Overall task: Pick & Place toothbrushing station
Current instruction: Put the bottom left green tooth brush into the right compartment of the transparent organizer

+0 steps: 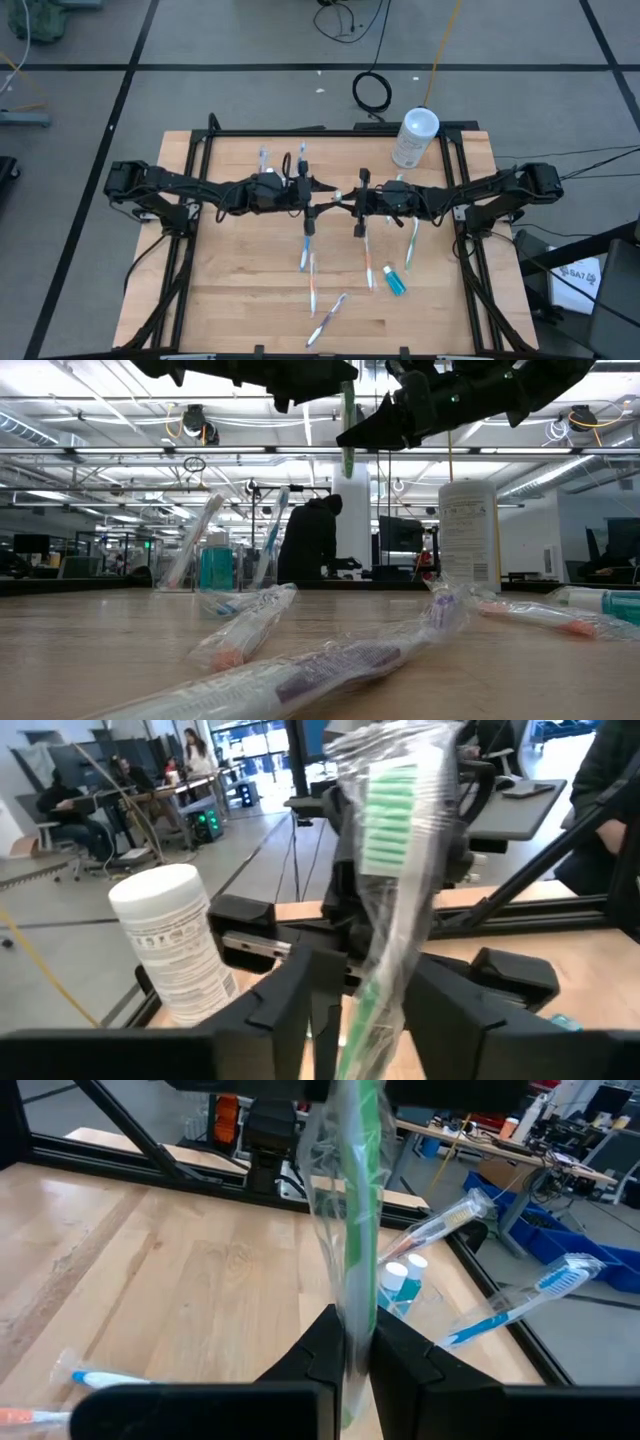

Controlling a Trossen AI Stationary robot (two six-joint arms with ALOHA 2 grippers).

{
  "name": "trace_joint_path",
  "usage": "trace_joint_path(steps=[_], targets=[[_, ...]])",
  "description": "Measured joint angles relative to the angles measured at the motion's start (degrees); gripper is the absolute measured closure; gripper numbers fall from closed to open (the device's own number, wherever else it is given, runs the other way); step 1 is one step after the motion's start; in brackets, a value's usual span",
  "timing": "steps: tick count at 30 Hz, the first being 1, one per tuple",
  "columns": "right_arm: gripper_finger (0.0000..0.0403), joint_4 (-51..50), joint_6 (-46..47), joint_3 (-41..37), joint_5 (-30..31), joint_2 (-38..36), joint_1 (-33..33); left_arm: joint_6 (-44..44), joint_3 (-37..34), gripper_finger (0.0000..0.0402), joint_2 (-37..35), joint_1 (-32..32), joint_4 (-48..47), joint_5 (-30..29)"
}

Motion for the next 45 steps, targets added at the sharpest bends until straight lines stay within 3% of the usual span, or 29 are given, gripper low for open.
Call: trace_joint_path(steps=[12,18,23,30,33,39,45], targets=[[0.0367,-0.1,0.6,0.0,0.0,0.0,-0.3,1.7,0.0,0.0389,0.0,0.0,-0.4,0.2],[0.0328,0.0,1.8,0.0,1.1,0.1,-0.3,1.2,0.0,0.0379,0.0,-0.1,-1.2,-0.1],[0.0288,-1.4,3.4,-0.1,7.7,0.1,-0.3,0.9,0.0,0.0394,0.0,-0.9,-3.5,-7.9],[0.0243,-0.9,8.8,-0.1,8.1,0.1,-0.3,-0.5,0.0,0.0393,-4.4,-1.2,-5.4,-16.7],[0.0232,-0.9,10.6,-0.1,8.1,0.1,-0.3,-1.2,0.0,0.0395,-7.7,-1.2,-9.1,-20.4],[0.0225,-2.3,10.8,-0.1,7.9,0.1,-0.3,-5.9,-1.7,0.0396,-12.0,-0.6,-18.7,-35.0],[0.0229,-2.2,10.9,-0.1,7.9,0.1,-0.3,-9.0,-9.9,0.0396,-11.9,2.2,-9.4,-34.6]])
